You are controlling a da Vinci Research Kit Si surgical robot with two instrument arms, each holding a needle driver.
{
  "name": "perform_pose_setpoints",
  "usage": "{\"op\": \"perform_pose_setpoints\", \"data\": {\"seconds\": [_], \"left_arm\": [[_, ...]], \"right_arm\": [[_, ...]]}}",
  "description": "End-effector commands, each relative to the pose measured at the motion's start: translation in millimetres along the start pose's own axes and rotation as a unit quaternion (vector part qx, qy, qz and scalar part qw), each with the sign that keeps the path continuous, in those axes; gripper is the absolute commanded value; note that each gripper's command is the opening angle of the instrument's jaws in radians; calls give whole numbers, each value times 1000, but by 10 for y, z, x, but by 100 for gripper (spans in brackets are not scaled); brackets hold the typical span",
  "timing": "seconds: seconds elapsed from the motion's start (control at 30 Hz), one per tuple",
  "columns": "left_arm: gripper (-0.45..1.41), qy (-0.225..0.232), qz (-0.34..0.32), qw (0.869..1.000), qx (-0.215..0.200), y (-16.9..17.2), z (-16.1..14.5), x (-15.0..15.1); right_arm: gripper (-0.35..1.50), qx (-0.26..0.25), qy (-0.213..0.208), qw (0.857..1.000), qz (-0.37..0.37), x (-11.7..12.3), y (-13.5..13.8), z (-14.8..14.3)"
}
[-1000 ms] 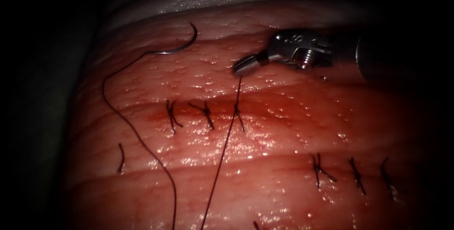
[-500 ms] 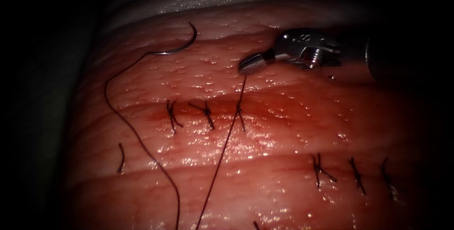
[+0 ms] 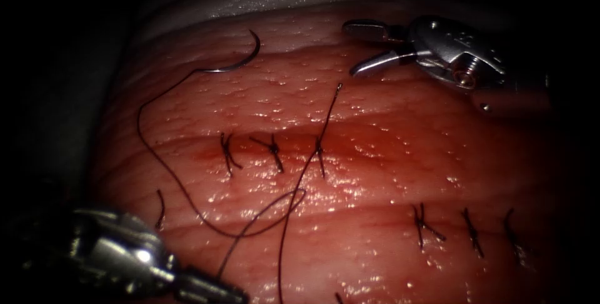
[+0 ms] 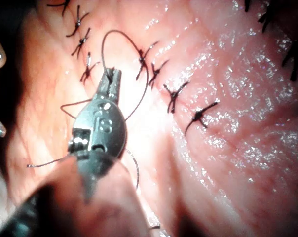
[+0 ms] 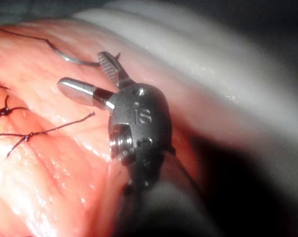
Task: Wound Closure
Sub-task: With the left hand, loop counter-clockwise a single time around the right tool.
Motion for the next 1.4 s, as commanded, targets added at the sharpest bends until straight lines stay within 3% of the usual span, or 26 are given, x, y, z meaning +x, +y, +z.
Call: {"op": "perform_pose_setpoints", "data": {"seconds": [0.03, 0.2, 0.3, 0.33, 0.37, 0.43, 0.7, 0.87, 1.07, 1.2, 1.4], "left_arm": [[-45, 1, -4, 1000, 14, -9, 3, -9], [-45, 14, -24, 996, 83, -52, -12, -27], [-45, 11, -33, 993, 112, -75, -20, -35], [-45, 9, -37, 992, 118, -81, -21, -38], [-45, 5, -40, 992, 122, -88, -22, -41], [-45, 2, -40, 991, 127, -98, -22, -46], [-45, -7, -52, 989, 137, -129, -4, -78], [-45, -49, -58, 986, 149, -134, 9, -119], [-45, -79, -59, 983, 156, -124, 18, -159], [-45, -103, -50, 981, 154, -99, 41, -183], [-45, -121, -49, 981, 145, -78, 62, -187]], "right_arm": [[123, 0, 0, 1000, -3, -5, -4, 5], [93, -1, 4, 1000, -10, -13, -24, 3], [64, -2, 4, 1000, -15, -20, -37, 3], [44, -5, 4, 1000, -16, -21, -42, 3], [5, -8, 3, 1000, -18, -23, -47, 3], [-32, -15, 2, 1000, -20, -25, -56, 4], [-35, -36, 34, 999, -17, -19, -82, 23], [-35, -31, 87, 996, -11, -10, -100, 32], [-35, -47, 160, 986, 1, 0, -111, 30], [-35, -66, 219, 973, 15, 16, -112, 30], [-35, -82, 259, 962, 13, 26, -111, 32]]}}
